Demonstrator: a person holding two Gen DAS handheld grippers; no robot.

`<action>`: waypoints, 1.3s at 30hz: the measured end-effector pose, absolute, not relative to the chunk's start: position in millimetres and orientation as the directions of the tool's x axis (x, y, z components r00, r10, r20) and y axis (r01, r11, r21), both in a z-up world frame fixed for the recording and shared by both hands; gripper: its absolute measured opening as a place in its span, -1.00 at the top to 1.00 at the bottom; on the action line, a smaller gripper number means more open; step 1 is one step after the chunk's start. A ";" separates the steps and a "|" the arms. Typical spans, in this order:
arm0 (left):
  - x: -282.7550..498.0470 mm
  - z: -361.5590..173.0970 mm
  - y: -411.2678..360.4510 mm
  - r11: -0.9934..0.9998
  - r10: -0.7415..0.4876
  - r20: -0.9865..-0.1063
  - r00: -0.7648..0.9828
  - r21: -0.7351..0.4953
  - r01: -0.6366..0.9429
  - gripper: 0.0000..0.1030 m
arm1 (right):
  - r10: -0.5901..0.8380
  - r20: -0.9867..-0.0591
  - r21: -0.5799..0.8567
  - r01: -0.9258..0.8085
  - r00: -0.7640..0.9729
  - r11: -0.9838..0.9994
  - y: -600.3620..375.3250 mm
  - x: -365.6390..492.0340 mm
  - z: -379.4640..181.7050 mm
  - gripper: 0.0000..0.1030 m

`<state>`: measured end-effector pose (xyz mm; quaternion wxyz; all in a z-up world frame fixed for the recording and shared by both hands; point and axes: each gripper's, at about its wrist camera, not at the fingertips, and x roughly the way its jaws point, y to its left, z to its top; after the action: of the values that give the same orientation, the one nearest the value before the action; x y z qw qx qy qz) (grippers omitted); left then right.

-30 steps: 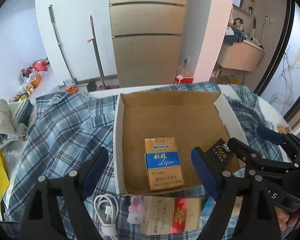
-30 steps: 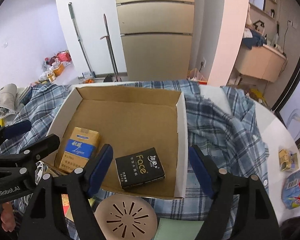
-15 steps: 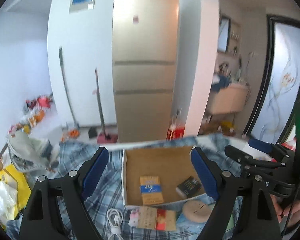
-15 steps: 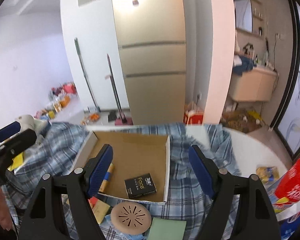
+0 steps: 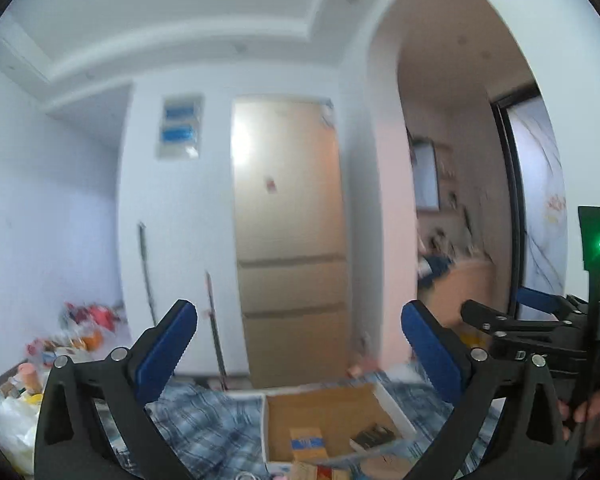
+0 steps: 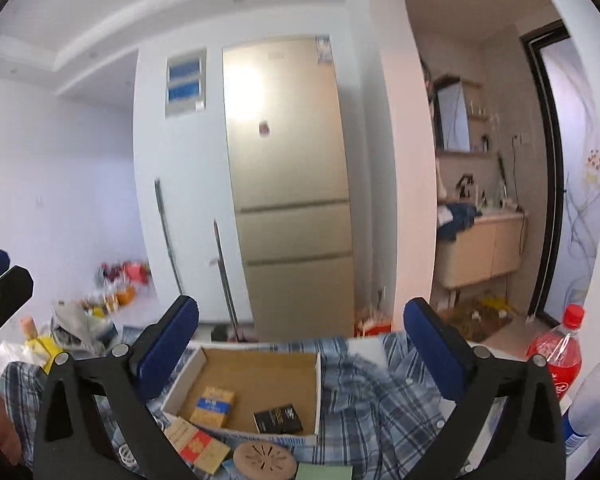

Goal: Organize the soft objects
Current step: 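Raise both tools and move back toward the remaining items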

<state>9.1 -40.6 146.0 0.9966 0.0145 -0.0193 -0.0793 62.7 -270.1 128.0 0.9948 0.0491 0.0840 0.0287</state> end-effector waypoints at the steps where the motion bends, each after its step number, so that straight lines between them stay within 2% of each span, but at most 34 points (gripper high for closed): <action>1: 3.4 142.3 -40.7 0.985 -0.169 0.044 0.985 0.038 0.168 -1.00 | 0.070 -0.151 0.104 -0.054 0.986 0.993 -270.4 58.9 128.0 -0.99; 8: -8.2 106.4 -40.0 0.982 -0.187 0.058 0.981 0.050 0.184 -1.00 | 0.064 -0.066 0.071 -0.059 0.996 0.996 -258.4 38.8 111.3 -0.99; 13: -2.7 81.2 -37.6 0.980 -0.194 0.047 0.980 0.047 0.192 -1.00 | 0.073 -0.072 0.035 -0.071 0.995 0.997 -248.2 35.1 86.2 -0.99; 16: -2.3 65.5 -32.3 0.985 -0.172 0.077 0.982 0.028 0.170 -1.00 | 0.086 -0.103 0.045 -0.081 0.991 0.996 -247.1 41.0 73.8 -0.99; 20: 17.1 45.3 -29.7 0.984 -0.175 0.015 0.985 0.025 0.174 -1.00 | 0.116 -0.158 0.087 -0.103 0.981 0.991 -251.1 59.3 56.5 -0.99; 25: 39.8 10.0 -26.1 0.992 -0.117 -0.042 0.992 0.034 0.119 -1.00 | 0.115 -0.209 0.078 -0.101 0.971 0.992 -254.9 77.5 32.6 -0.99; 27: 57.7 4.5 -23.9 0.994 -0.106 -0.120 0.987 0.015 0.109 -1.00 | 0.117 -0.216 0.078 -0.102 0.969 0.992 -256.4 81.4 26.4 -0.99; 30: 67.9 2.5 -15.4 0.993 -0.116 -0.160 0.980 -0.036 0.112 -1.00 | 0.108 -0.239 0.060 -0.097 0.965 0.994 -255.6 89.0 18.6 -0.99; 36: 79.3 -4.4 -17.3 0.990 -0.139 -0.227 0.964 -0.036 0.134 -1.00 | 0.161 -0.366 0.066 -0.147 0.917 0.987 -249.8 109.9 -2.0 -0.99; 37: 81.5 -5.4 -18.9 0.989 -0.150 -0.241 0.959 -0.034 0.146 -0.99 | 0.171 -0.379 0.069 -0.157 0.910 0.985 -249.3 112.0 -3.9 -0.99; 39: 86.1 -6.7 -22.6 0.985 -0.170 -0.269 0.948 -0.034 0.167 -0.79 | 0.207 -0.408 0.081 -0.191 0.889 0.978 -247.5 115.9 -8.6 -0.99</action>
<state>86.1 -22.6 -6.7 0.9869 -0.0052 0.1370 -0.0853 115.9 -247.5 -8.6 0.9717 0.0196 0.2121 0.1024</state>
